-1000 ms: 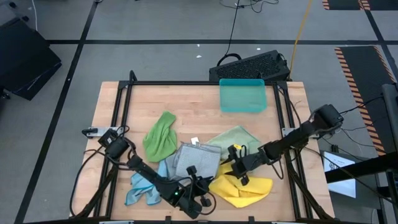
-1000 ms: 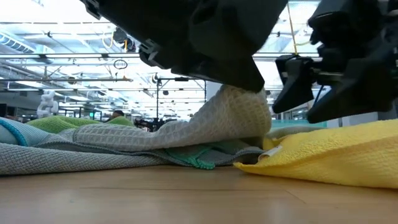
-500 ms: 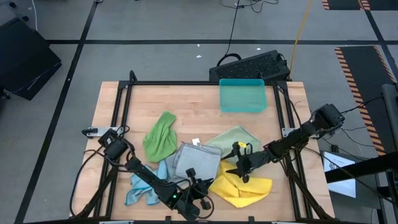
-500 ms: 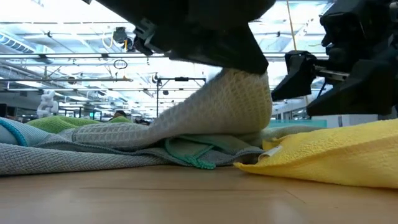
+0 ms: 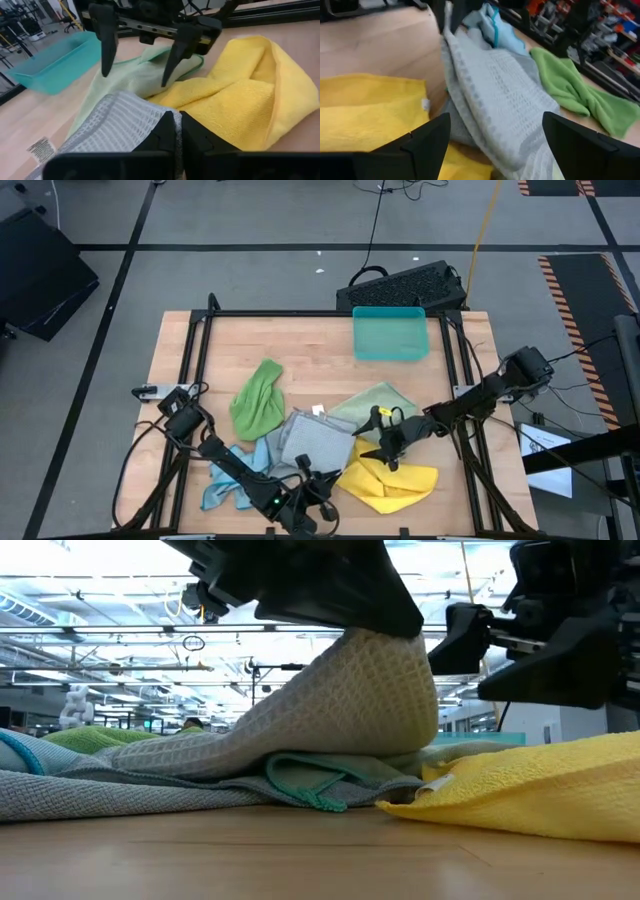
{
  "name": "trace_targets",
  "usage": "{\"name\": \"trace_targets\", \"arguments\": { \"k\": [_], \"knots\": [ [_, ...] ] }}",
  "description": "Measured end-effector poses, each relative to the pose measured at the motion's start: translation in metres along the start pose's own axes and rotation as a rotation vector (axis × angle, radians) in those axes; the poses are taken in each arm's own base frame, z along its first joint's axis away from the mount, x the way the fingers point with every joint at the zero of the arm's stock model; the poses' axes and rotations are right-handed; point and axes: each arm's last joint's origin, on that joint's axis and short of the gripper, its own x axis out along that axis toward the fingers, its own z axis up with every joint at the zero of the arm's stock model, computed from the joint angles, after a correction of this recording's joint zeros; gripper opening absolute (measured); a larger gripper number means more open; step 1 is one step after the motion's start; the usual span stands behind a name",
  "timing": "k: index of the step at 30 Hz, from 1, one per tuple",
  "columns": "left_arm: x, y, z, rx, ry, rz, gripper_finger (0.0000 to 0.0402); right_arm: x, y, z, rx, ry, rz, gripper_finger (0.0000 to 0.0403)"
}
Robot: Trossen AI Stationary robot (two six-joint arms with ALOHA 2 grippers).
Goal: Fold microfiber towels
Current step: Fold the right gray microfiber cloth
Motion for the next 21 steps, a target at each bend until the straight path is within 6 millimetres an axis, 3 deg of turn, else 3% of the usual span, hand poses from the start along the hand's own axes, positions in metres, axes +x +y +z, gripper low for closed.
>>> {"name": "trace_targets", "arguments": {
  "k": [8, 16, 21],
  "knots": [
    [-0.009, -0.003, 0.001, -0.009, -0.052, 0.06, 0.0008, 0.0, -0.001, 0.0, -0.026, -0.014, 0.017, 0.0308],
    [-0.021, -0.007, -0.001, -0.003, -0.08, 0.084, 0.0011, 0.0, 0.001, 0.007, -0.074, -0.082, 0.02, 0.0338],
    [-0.028, -0.008, -0.002, -0.026, -0.103, 0.111, 0.0012, 0.013, -0.002, 0.007, -0.135, -0.124, 0.055, 0.0345]
  ]
}}
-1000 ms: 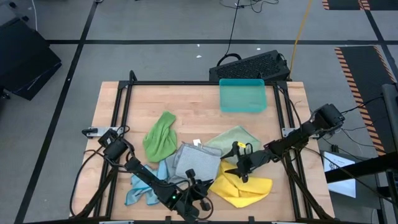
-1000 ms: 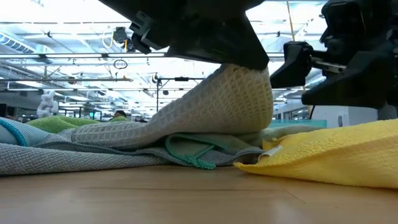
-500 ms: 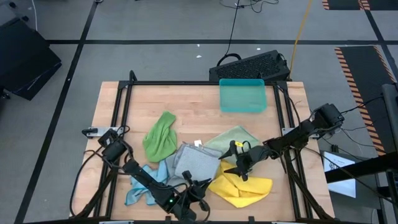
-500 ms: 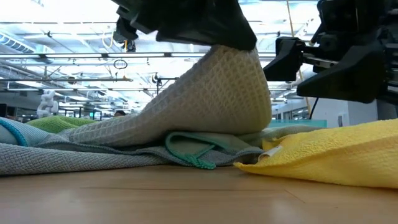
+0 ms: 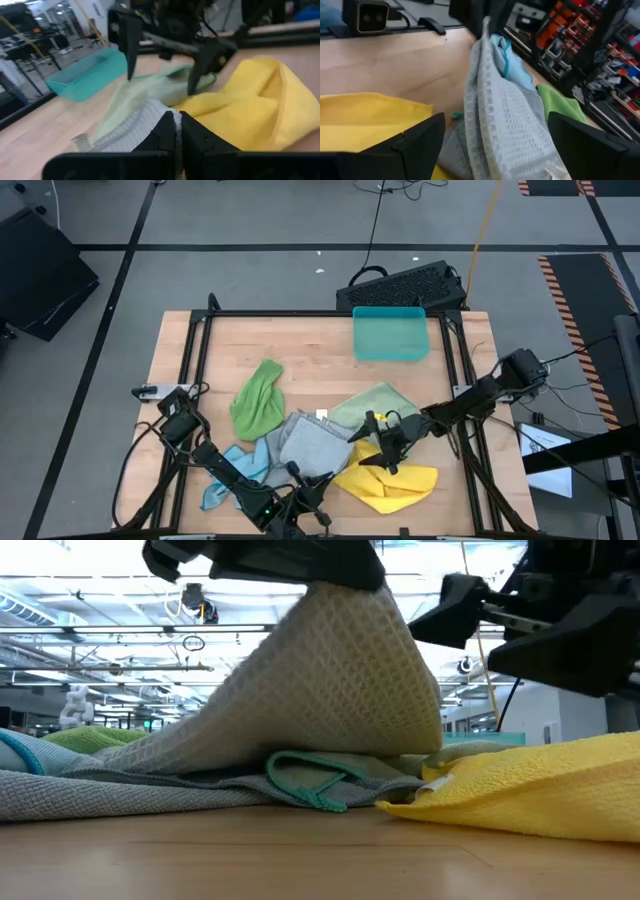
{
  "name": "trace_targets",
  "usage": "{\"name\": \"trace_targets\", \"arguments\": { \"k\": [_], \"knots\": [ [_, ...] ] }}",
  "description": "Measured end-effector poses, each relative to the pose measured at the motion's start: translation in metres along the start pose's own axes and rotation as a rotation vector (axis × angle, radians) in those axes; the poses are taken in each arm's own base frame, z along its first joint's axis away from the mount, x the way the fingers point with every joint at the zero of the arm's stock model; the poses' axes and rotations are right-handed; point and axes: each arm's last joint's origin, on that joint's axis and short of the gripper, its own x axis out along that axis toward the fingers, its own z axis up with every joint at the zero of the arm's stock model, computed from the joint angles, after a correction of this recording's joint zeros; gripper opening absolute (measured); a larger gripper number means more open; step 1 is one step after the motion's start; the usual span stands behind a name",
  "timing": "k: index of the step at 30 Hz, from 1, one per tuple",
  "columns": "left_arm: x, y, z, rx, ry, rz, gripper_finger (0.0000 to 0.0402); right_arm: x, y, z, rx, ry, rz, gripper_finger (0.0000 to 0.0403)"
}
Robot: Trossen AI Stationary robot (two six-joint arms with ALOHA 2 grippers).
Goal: Fold microfiber towels
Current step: Fold the right gray microfiber cloth
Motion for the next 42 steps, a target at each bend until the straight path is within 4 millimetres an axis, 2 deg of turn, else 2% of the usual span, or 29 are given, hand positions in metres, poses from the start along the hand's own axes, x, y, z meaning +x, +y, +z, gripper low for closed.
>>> {"name": "trace_targets", "arguments": {
  "k": [7, 11, 16, 20, 25, 28, 31, 34, 37, 42],
  "knots": [
    [-0.006, 0.0, 0.0, 0.01, -0.028, 0.041, 0.0007, 0.024, 0.003, -0.011, -0.092, 0.053, 0.027, 0.0345],
    [-0.006, 0.0, 0.0, -0.015, -0.035, 0.054, 0.0015, 0.024, 0.002, -0.011, -0.113, 0.057, 0.025, 0.0345],
    [-0.007, 0.0, 0.0, -0.013, -0.039, 0.056, 0.0007, 0.021, 0.0, -0.007, -0.181, 0.053, 0.023, 0.0345],
    [-0.008, 0.001, 0.0, -0.014, -0.045, 0.069, 0.0015, 0.021, -0.005, -0.012, -0.175, 0.057, 0.051, 0.0345],
    [-0.008, 0.001, 0.0, -0.015, -0.045, 0.069, 0.0007, 0.021, -0.013, -0.023, -0.165, 0.149, 0.014, 0.0344],
    [-0.008, 0.001, 0.0, -0.017, -0.045, 0.07, 0.0015, 0.02, -0.015, -0.027, -0.198, 0.171, 0.021, 0.0328],
    [-0.008, 0.001, 0.0, -0.022, -0.045, 0.07, 0.0016, 0.02, -0.014, -0.03, -0.223, 0.199, 0.042, 0.0296],
    [-0.008, 0.002, -0.002, -0.025, -0.04, 0.072, 0.0007, 0.019, -0.013, -0.032, -0.217, 0.213, 0.053, 0.0248],
    [-0.008, 0.004, -0.006, -0.037, -0.032, 0.077, 0.0013, 0.019, -0.012, -0.031, -0.192, 0.212, 0.059, 0.0177],
    [-0.012, 0.004, -0.009, -0.038, -0.028, 0.071, 0.0009, 0.019, -0.006, -0.028, -0.153, 0.205, 0.077, 0.0033]
  ]
}}
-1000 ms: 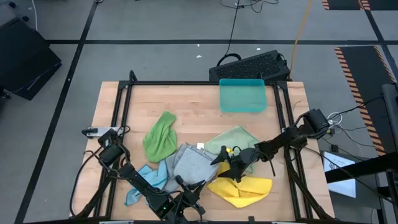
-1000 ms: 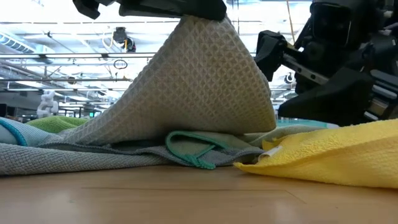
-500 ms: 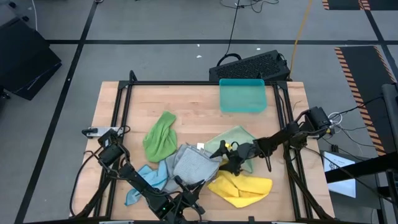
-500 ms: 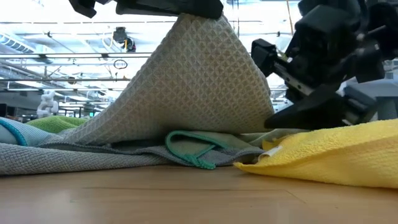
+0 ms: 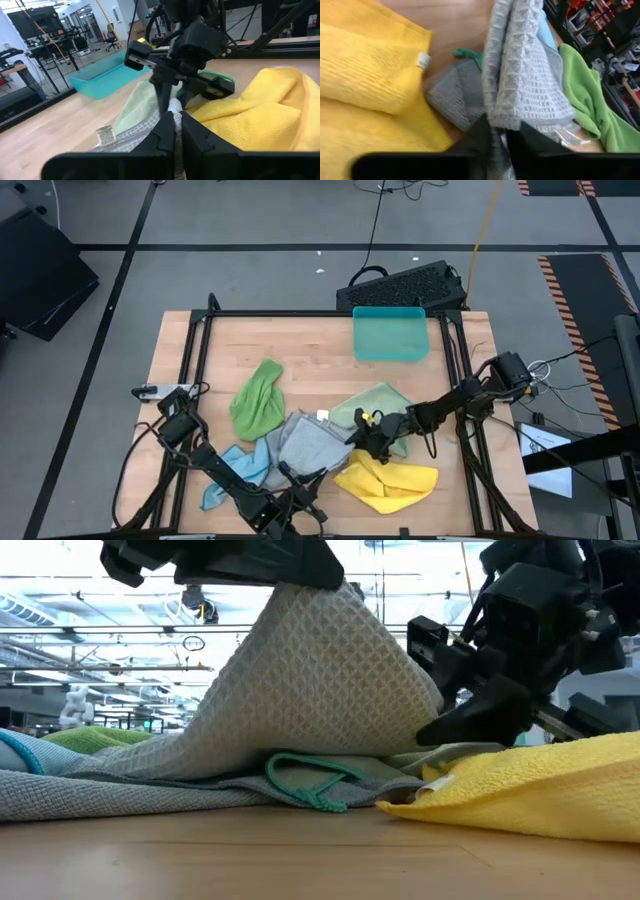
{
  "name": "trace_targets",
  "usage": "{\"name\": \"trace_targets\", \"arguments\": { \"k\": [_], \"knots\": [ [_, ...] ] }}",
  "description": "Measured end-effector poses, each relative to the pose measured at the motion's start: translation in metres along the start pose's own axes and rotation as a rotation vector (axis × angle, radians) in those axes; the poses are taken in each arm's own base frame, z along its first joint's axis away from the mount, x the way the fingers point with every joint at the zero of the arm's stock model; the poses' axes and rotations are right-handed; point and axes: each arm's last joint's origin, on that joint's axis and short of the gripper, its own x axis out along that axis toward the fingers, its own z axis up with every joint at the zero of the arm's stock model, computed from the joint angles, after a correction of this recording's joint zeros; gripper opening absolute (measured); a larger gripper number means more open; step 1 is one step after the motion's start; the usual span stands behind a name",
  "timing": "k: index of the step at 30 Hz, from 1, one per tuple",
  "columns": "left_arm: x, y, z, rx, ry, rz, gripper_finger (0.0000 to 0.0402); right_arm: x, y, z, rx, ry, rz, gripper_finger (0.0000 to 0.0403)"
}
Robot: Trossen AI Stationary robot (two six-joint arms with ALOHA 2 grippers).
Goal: Fold microfiber towels
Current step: Fold the right gray microfiber cloth
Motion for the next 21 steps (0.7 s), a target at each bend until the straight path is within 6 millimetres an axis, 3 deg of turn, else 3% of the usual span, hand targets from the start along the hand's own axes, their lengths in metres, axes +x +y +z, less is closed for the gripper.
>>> {"name": "trace_targets", "arguments": {
  "k": [2, 7, 14, 21],
  "knots": [
    [-0.005, -0.001, 0.0, 0.005, -0.002, -0.011, 0.0007, 0.0, 0.004, 0.004, 0.002, -0.012, 0.012, 0.0012],
    [-0.017, -0.003, -0.002, 0.002, -0.008, -0.037, 0.0018, 0.0, 0.01, 0.019, 0.086, -0.028, 0.057, 0.0024],
    [-0.015, 0.001, -0.005, 0.059, -0.017, 0.0, 0.0014, -0.005, -0.006, 0.048, 0.268, -0.016, 0.087, 0.0008],
    [-0.002, 0.005, -0.01, 0.001, 0.063, -0.033, 0.0008, -0.011, -0.01, 0.054, 0.267, -0.04, 0.079, 0.0091]
  ]
}}
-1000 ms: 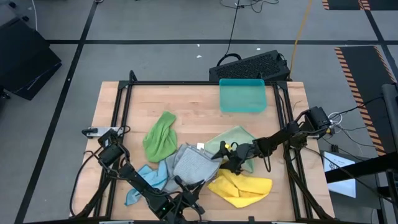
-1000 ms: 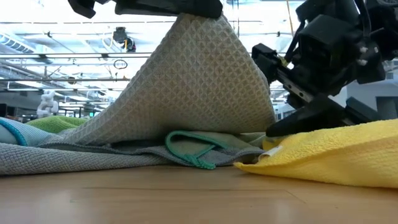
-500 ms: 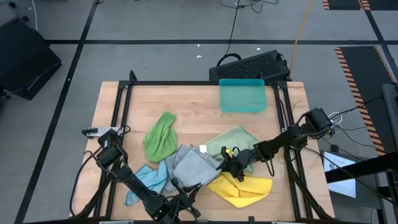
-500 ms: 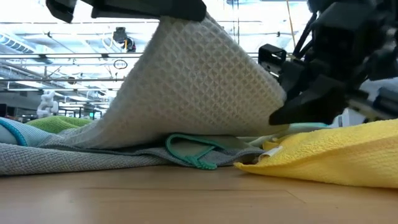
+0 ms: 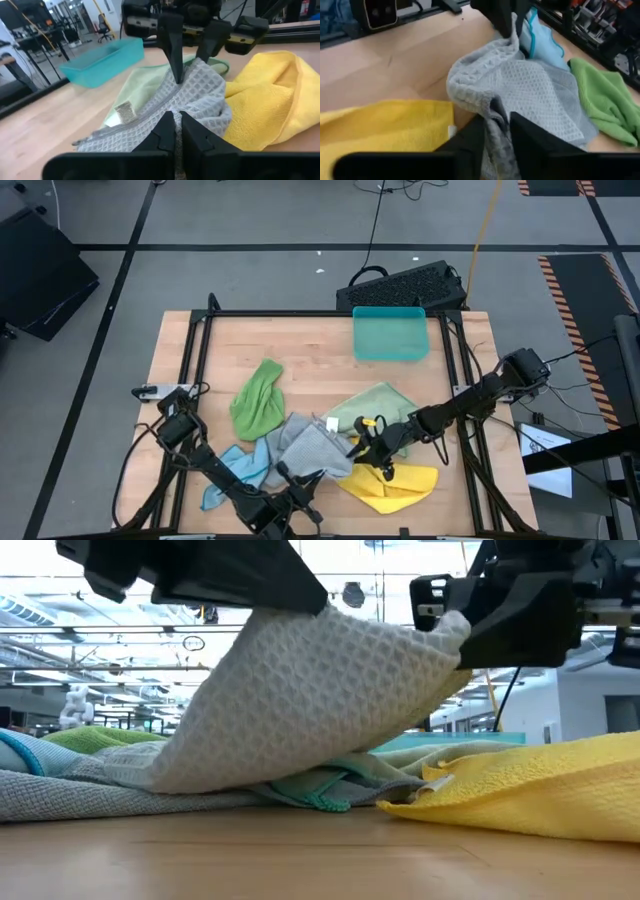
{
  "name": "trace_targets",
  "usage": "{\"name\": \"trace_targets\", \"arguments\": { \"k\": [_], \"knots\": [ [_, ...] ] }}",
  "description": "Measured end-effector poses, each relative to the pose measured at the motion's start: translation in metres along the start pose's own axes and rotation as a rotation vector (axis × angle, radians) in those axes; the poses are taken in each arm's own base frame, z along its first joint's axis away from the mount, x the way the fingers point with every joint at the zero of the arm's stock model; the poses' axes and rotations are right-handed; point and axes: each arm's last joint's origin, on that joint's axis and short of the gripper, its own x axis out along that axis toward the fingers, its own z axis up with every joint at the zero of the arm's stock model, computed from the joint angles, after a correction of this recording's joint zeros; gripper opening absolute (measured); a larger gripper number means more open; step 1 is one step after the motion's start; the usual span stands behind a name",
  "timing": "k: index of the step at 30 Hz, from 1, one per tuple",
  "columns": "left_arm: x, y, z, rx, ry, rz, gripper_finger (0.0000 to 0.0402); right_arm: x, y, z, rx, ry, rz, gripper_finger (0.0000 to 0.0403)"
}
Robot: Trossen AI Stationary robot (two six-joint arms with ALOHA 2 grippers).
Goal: Fold microfiber towels
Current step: Fold the right gray microfiber cloth
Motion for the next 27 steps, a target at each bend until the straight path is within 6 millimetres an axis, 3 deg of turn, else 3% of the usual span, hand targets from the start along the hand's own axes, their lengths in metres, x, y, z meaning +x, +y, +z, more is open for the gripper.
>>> {"name": "trace_targets", "arguments": {
  "k": [5, 9, 17, 27],
  "knots": [
    [0.005, 0.001, 0.0, 0.011, 0.01, 0.004, 0.0018, 0.0, 0.006, -0.002, -0.074, 0.034, 0.032, 0.0161],
    [0.004, 0.0, 0.0, 0.015, 0.032, -0.019, 0.0008, -0.001, 0.014, -0.006, -0.162, 0.091, 0.079, 0.0192],
    [-0.01, -0.003, -0.003, 0.026, 0.044, -0.07, 0.0018, -0.007, 0.026, -0.026, -0.309, 0.205, 0.079, 0.0199],
    [-0.016, 0.002, -0.009, 0.033, 0.05, -0.051, 0.002, -0.011, 0.019, -0.04, -0.459, 0.193, -0.032, 0.0189]
  ]
}}
